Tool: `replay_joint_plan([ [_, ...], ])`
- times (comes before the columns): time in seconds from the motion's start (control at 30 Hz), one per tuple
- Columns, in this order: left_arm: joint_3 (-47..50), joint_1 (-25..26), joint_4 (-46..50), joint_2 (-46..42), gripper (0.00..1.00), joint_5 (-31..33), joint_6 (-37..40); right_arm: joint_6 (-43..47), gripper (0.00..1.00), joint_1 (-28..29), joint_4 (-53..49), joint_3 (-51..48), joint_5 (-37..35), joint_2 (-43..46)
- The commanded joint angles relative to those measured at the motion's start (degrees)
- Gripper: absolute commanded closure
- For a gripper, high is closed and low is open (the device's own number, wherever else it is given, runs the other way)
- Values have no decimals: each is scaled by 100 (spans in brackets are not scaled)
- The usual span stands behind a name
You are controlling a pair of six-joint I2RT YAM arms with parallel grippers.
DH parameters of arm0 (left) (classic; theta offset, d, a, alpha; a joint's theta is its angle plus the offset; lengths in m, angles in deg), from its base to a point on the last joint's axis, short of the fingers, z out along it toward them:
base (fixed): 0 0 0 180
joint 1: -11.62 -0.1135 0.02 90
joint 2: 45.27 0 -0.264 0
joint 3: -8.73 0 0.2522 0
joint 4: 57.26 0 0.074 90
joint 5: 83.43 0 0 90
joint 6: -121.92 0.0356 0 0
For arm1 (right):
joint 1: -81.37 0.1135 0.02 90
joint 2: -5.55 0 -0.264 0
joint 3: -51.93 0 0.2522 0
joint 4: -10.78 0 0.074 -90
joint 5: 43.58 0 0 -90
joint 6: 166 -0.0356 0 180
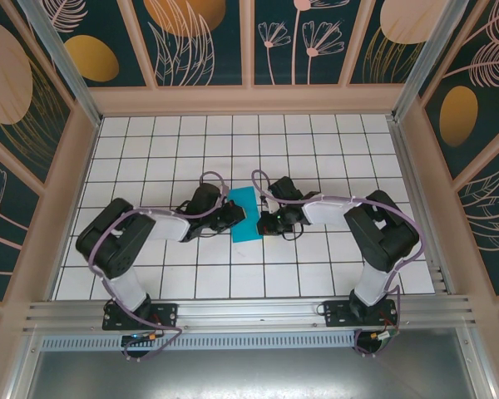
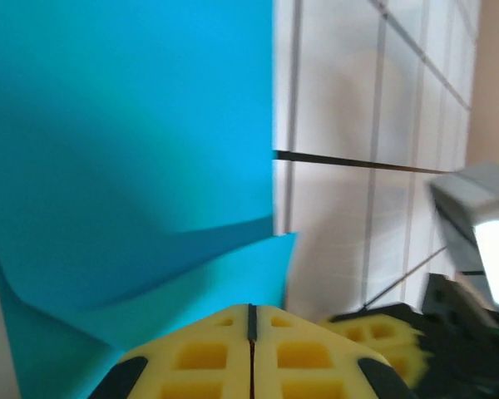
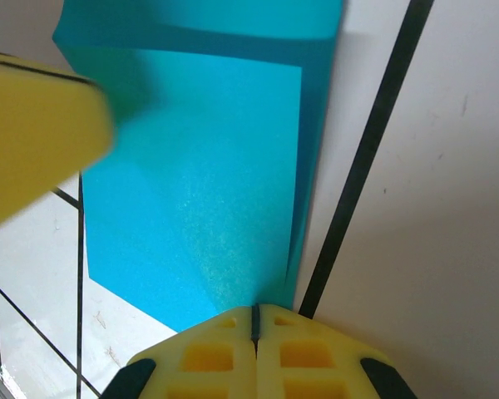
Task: Fold a paper plane with a square sheet of paper (pick it up from the middle)
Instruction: Fold the triangle a second time at the center of the table.
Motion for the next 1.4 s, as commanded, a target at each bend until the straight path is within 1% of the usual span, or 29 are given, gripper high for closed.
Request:
replay_joint_plan([
  [0.0, 107, 66, -64, -420, 89, 205, 9, -8, 100, 6, -77, -153, -315, -208],
  [0.13, 105, 351, -46, -331, 89, 383, -135, -37, 100, 7, -55, -155, -322, -212],
  [0.23, 46, 556, -59, -136, 93, 527, -215, -66, 100, 1, -42, -180, -333, -205],
  [0.33, -78, 674, -153, 211, 99, 472, -282, -92, 100, 5, -12, -196, -312, -212],
  [0.4, -166, 729, -182, 378, 100, 452, -327, -103, 100, 11, -6, -205, -306, -201],
  [0.53, -190, 746, -161, 605, 100, 495, -434, -121, 100, 9, 24, -233, -273, -170],
  [0.63, -186, 747, 6, 679, 100, 659, -446, -126, 100, 6, 30, -234, -232, -72],
  [0.73, -183, 751, 253, 692, 100, 810, -438, -136, 100, -3, 32, -195, -188, 170],
  [0.9, -214, 744, 377, 700, 100, 792, -375, -138, 100, -4, 170, -137, 74, 516],
  [0.97, -254, 744, 410, 721, 100, 775, -362, -128, 100, -3, 200, -135, 157, 465],
  [1.13, -302, 748, 449, 734, 100, 734, -350, -116, 100, -3, 172, -200, 100, 224],
  [1.37, -290, 747, 516, 658, 100, 821, -399, -75, 100, -9, 139, -439, 101, 94],
])
